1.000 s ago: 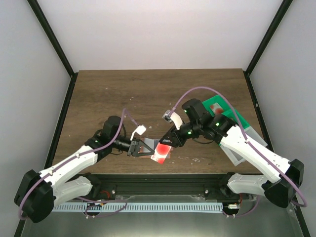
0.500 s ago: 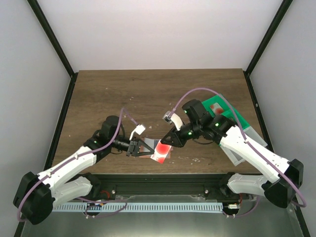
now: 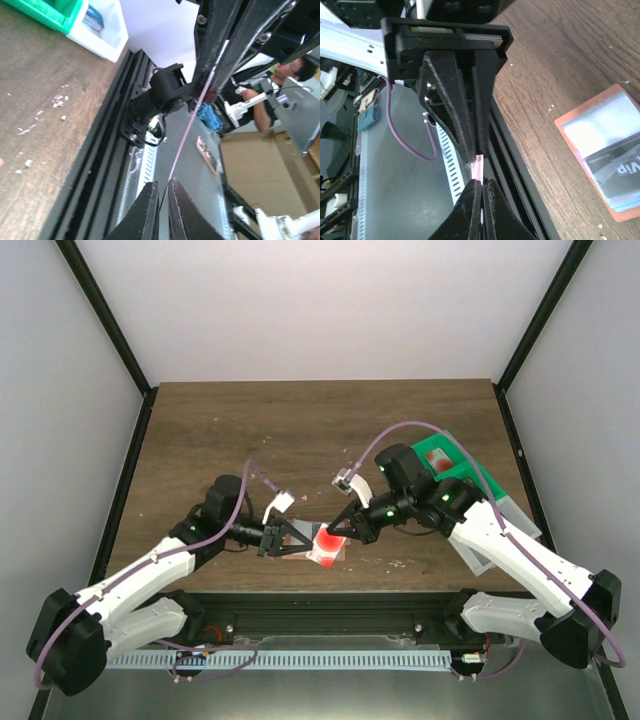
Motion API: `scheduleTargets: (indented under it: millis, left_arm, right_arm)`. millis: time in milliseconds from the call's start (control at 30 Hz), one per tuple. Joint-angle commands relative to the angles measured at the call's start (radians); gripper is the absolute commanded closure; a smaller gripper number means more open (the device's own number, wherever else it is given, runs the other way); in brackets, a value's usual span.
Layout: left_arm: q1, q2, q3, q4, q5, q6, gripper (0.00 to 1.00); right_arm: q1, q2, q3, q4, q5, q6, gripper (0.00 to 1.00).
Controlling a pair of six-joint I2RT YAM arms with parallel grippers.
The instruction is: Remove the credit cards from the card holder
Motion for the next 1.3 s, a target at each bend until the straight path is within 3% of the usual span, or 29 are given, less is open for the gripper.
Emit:
scheduleTargets:
  millis: [0, 100, 167, 233, 333, 633, 900, 1033, 1267]
  left_arm:
    - [-0.001, -0.017, 0.029, -0.073, -0.112, 0.068, 0.83]
    - [0.004, -0.022, 0.083, -0.173, -0.252, 0.098, 0.52]
    - [0.007, -0.027, 0.121, -0.243, -0.394, 0.118, 0.41]
    - [0.007, -0.036, 0.151, -0.295, -0.525, 0.139, 0.24]
    - [0.007, -0.055, 0.170, -0.324, -0.625, 0.166, 0.02]
    - [0.006, -0.065, 0.175, -0.363, -0.776, 0.207, 0.00]
    - [0.007, -0.073, 0.154, -0.351, -0.746, 0.209, 0.00]
    - [0.005, -0.071, 0.148, -0.332, -0.644, 0.210, 0.01]
    - [0.005, -0.084, 0.137, -0.326, -0.633, 0.208, 0.01]
  right_arm:
    - [-0.015, -0.023, -0.015, 0.082, -0.050, 0.030, 0.99]
    - [-0.021, -0.034, -0.027, 0.135, 0.005, 0.057, 1.00]
    - [-0.039, -0.039, -0.023, 0.144, 0.060, 0.069, 1.00]
    - [-0.073, -0.043, -0.021, 0.162, 0.125, 0.091, 1.00]
    - [-0.138, -0.038, -0.024, 0.192, 0.204, 0.146, 1.00]
    - [-0.289, 0.012, -0.093, 0.409, 0.630, 0.374, 1.00]
    - [-0.531, 0.097, -0.152, 0.580, 0.723, 0.561, 1.00]
    - [-0.635, 0.143, -0.158, 0.617, 0.727, 0.601, 1.00]
    - [-0.691, 0.182, -0.192, 0.692, 0.863, 0.656, 1.00]
